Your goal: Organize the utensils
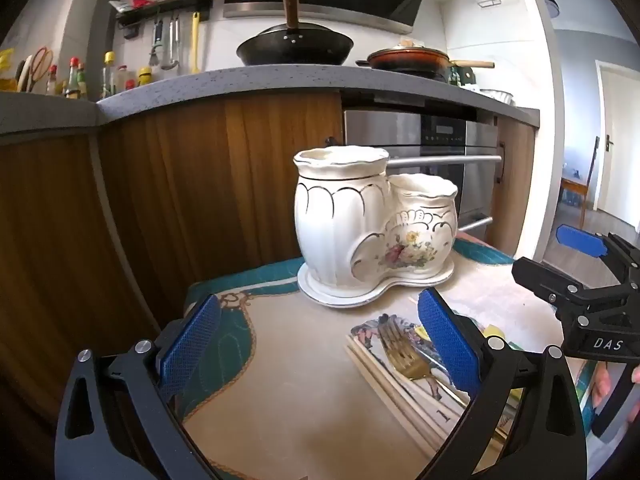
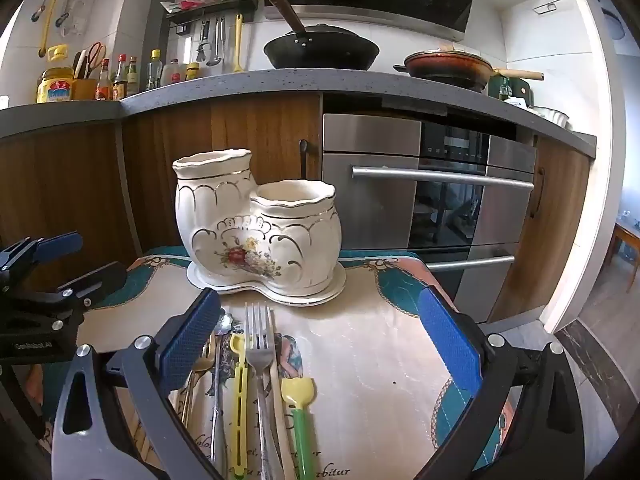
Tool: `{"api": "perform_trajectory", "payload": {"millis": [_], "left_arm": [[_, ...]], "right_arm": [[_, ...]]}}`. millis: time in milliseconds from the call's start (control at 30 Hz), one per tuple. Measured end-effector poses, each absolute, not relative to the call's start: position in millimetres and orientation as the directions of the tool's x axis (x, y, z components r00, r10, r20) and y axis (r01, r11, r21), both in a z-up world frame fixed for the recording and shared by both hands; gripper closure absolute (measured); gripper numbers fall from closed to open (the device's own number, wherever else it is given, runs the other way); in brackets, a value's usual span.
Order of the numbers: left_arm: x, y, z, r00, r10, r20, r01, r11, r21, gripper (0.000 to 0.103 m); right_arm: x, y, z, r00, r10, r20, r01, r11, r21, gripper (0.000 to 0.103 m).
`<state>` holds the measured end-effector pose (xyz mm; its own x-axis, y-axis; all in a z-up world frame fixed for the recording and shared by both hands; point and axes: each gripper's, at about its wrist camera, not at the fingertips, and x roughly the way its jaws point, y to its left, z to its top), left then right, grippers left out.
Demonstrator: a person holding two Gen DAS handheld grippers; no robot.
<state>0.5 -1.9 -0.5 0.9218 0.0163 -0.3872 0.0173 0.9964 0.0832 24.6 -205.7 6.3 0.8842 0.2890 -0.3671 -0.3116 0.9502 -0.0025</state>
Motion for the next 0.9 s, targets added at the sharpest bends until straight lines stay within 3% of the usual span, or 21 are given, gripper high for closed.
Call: {"api": "perform_trajectory", "payload": {"millis": [900], "left_arm": [[4.3,1.6,0.0,0.919,0.008,-0.394,0.018,0.998,0.06,0.005]], "right_arm": [[25.6,-202.3,4.3,0.885,0.285,-0.369,-0.315,0.949,-0.023,0.005]]}}
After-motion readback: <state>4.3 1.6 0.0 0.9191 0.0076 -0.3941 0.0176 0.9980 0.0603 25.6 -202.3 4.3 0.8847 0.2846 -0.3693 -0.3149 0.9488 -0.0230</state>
